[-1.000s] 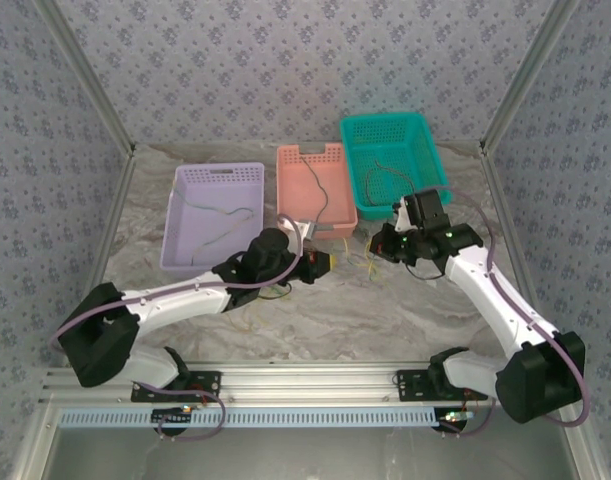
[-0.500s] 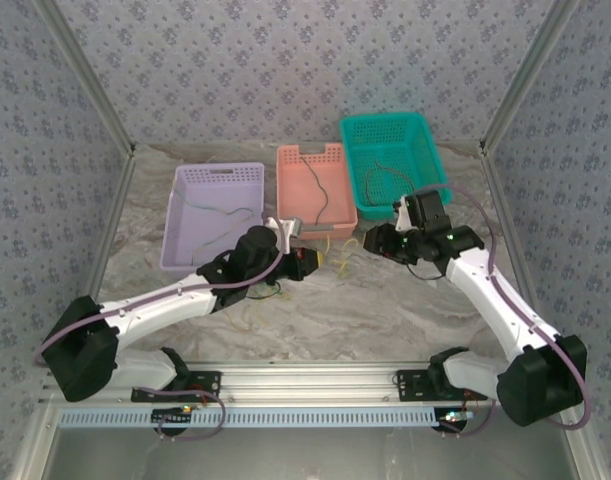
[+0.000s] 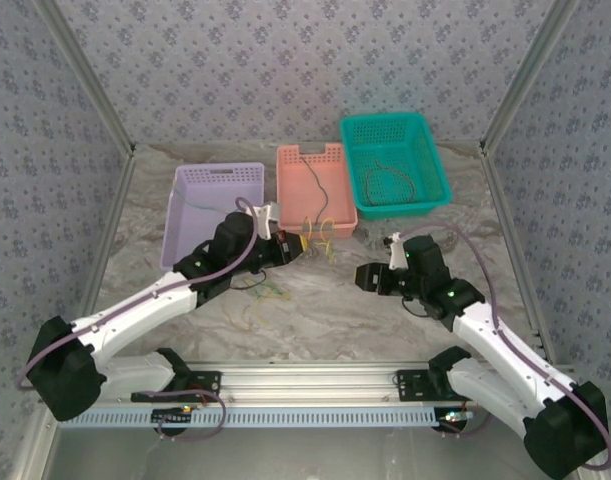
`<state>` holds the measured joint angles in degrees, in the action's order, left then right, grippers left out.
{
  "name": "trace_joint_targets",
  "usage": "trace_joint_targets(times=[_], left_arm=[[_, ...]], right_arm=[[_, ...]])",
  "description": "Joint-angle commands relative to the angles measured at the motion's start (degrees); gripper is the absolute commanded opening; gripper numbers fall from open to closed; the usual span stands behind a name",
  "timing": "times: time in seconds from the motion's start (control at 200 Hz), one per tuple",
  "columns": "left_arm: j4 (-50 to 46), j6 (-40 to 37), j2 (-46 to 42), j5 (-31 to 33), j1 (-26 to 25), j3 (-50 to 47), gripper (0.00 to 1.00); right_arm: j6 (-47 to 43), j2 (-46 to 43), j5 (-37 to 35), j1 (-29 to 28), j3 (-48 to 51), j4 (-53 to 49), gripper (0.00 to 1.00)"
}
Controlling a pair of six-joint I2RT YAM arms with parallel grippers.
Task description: Untangle the cables
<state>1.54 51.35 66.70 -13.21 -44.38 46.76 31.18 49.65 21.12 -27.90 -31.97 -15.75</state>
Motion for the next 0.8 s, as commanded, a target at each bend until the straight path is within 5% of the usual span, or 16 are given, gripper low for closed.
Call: trace_joint_targets(times=[0.0, 0.42, 0.794], left_arm=[[-3.04, 0.95, -1.92, -2.23, 0.76, 2.2, 0.0], [-4.62, 0.85, -3.24, -3.66, 1.9, 2.63, 0.0], [-5.31, 0.59, -3.94, -3.9, 1.97, 3.49, 0.0]], right_arm=[[-4.11, 2.62, 1.92, -3.27, -0.5, 9.02, 0.54], [-7.36, 16.54, 0.15, -7.57, -6.97, 17.0, 0.48], [-6.46, 22.6, -0.57, -7.62, -9.06, 19.01, 0.15]])
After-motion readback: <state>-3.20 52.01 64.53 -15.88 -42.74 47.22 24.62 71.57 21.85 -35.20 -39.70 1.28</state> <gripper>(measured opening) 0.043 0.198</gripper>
